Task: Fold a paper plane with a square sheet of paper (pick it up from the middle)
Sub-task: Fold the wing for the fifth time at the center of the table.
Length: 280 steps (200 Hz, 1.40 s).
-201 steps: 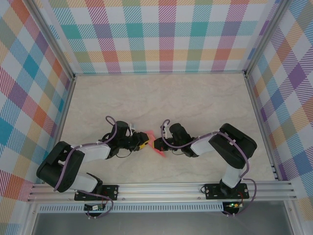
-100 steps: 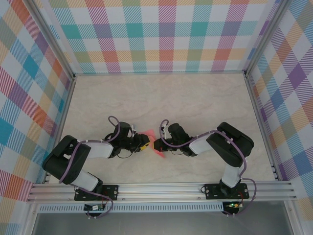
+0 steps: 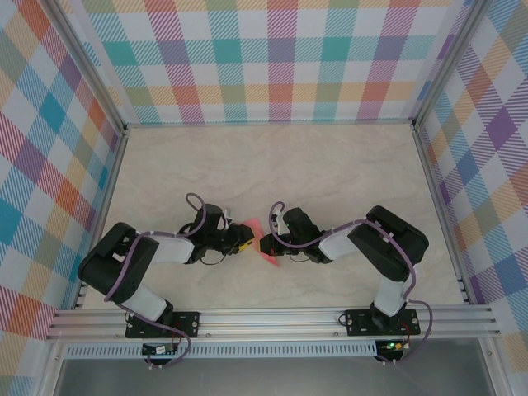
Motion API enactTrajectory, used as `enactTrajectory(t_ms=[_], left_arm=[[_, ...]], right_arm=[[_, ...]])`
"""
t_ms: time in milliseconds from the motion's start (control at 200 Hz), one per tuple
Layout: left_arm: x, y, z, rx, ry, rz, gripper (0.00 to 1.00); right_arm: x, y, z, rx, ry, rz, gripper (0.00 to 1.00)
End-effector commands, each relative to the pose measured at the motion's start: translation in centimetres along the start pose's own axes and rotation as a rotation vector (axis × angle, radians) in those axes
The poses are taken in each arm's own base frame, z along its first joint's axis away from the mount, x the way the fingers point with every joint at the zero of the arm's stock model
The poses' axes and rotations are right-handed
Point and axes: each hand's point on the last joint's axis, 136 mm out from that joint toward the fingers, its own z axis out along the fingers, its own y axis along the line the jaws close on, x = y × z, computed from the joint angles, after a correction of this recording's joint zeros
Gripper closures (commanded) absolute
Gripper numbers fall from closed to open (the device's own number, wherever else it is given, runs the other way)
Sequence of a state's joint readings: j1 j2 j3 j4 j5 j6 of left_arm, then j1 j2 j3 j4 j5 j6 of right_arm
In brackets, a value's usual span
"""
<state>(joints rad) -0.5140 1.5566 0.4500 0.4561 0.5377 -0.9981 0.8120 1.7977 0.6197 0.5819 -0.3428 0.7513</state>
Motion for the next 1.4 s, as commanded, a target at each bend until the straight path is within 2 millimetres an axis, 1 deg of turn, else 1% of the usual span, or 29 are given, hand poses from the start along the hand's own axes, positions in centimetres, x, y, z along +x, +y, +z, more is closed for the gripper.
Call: enactTrajectory(t_ms=[0, 95, 260, 370, 485, 655, 790, 915, 1060, 1235, 1395], left_arm=[[-0.3, -1.4, 0.4, 0.031, -0.005, 0.055, 0.7], [-0.3, -1.3, 0.5, 0.022, -0.003, 0.058, 0.7], [-0.4, -1.0, 0.8, 0.01, 0.004, 0.056, 0.71], [-0.4, -1.0, 0.9, 0.012, 0.006, 0.056, 0.72], [-0.5, -1.2, 0.9, 0.014, 0.005, 0.06, 0.72], [-0.5, -1.2, 1.0, 0.013, 0.01, 0.058, 0.72], [-0.4, -1.2, 1.1, 0.014, 0.013, 0.061, 0.72], [-0.5, -1.3, 1.1, 0.016, 0.013, 0.064, 0.72], [-0.5, -1.4, 1.0, 0.019, 0.012, 0.065, 0.73], [-0.4, -1.6, 1.0, 0.025, 0.017, 0.069, 0.73], [-0.5, -2.0, 0.8, 0.034, 0.013, 0.074, 0.72]], right_arm=[[0.4, -0.1, -0.1, 0.008, 0.032, 0.002, 0.95], [0.4, 0.2, -0.5, 0.011, 0.038, -0.009, 0.9], [0.5, 0.7, -1.3, 0.023, 0.052, -0.034, 0.77], [0.6, 0.9, -1.9, 0.041, 0.069, -0.048, 0.75], [1.0, 0.6, -2.5, 0.075, 0.087, -0.062, 0.73], [1.2, 0.2, -3.5, 0.129, 0.102, -0.085, 0.73], [1.4, 0.3, -4.0, 0.145, 0.116, -0.095, 0.73], [1.9, 0.3, -3.9, 0.135, 0.137, -0.081, 0.79], [2.9, -0.5, -3.5, 0.139, 0.162, -0.042, 0.83], [3.5, -1.0, -3.1, 0.133, 0.17, -0.004, 0.84], [3.7, -1.1, -3.0, 0.124, 0.172, 0.014, 0.84]])
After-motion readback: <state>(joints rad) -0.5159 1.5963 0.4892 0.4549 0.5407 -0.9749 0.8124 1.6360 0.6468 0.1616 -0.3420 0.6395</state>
